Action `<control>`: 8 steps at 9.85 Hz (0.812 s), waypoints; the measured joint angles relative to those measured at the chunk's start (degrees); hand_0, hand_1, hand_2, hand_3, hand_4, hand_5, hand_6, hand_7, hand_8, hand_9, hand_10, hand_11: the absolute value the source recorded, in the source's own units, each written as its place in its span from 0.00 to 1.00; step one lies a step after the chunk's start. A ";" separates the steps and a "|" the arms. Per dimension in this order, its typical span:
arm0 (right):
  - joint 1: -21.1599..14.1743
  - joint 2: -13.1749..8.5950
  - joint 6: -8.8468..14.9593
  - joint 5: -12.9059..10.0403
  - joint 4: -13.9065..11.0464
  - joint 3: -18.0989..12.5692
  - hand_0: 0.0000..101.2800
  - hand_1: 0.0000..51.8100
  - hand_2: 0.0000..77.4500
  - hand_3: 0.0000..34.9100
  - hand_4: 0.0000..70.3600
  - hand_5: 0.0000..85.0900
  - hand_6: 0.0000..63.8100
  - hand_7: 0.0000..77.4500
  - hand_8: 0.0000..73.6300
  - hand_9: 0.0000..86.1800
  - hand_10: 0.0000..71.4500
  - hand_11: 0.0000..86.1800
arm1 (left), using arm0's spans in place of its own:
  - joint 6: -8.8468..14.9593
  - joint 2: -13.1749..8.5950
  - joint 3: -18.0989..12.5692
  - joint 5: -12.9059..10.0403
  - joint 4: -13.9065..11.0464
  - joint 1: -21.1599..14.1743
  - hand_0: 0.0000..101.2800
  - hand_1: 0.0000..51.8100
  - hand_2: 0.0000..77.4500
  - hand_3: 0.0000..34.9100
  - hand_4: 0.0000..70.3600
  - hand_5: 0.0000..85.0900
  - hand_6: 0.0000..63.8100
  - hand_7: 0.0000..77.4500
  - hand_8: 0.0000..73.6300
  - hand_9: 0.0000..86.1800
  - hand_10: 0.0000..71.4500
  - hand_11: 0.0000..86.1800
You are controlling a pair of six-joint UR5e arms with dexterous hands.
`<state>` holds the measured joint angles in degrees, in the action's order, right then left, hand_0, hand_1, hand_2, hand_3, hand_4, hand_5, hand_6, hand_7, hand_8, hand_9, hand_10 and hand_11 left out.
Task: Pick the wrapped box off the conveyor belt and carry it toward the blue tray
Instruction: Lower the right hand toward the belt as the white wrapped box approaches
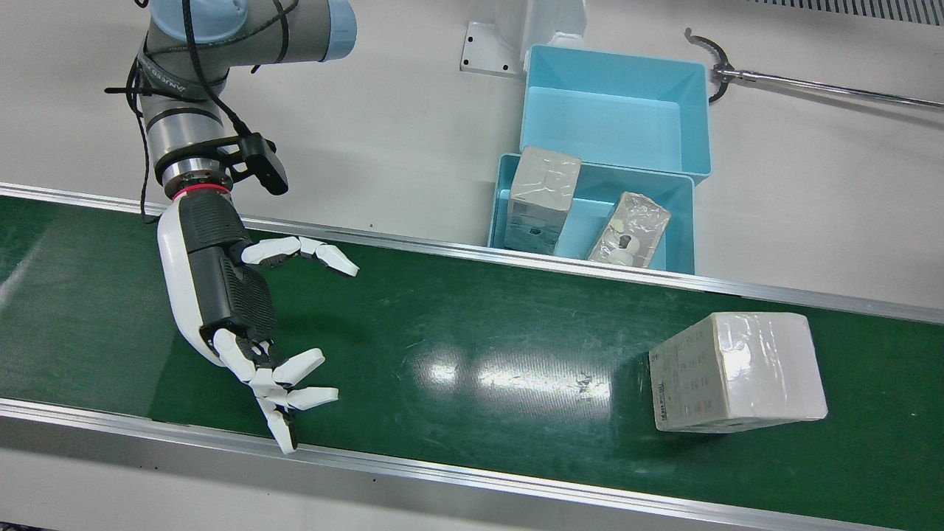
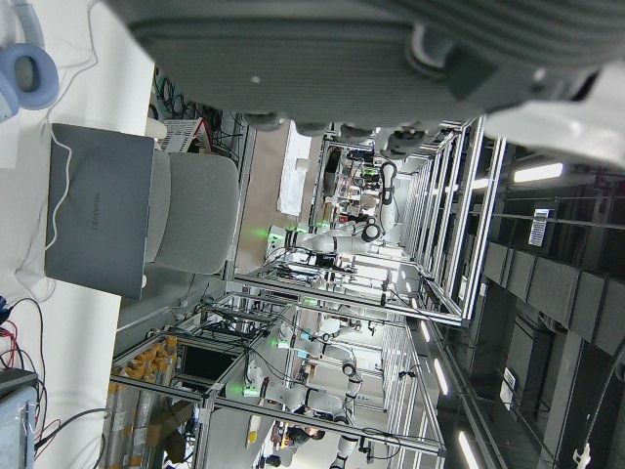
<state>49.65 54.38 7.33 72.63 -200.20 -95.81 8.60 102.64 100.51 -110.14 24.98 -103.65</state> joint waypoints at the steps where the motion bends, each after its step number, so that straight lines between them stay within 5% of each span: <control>1: 0.42 0.00 -0.10 0.03 0.00 -0.01 0.49 0.38 0.36 0.59 0.22 0.51 0.11 0.39 0.01 0.09 0.01 0.02 | 0.00 0.00 0.00 0.00 0.00 0.00 0.00 0.00 0.01 0.00 0.00 0.01 0.00 0.00 0.00 0.00 0.00 0.00; 8: 0.24 0.00 -0.22 0.13 0.06 0.09 0.49 0.35 0.33 0.56 0.22 0.51 0.10 0.37 0.01 0.09 0.01 0.02 | 0.00 0.00 0.00 0.00 0.00 0.00 0.00 0.00 0.01 0.00 0.00 0.01 0.00 0.00 0.00 0.00 0.01 0.00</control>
<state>49.89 54.38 7.11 72.76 -200.14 -95.72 8.60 102.64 100.50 -110.14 24.98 -103.65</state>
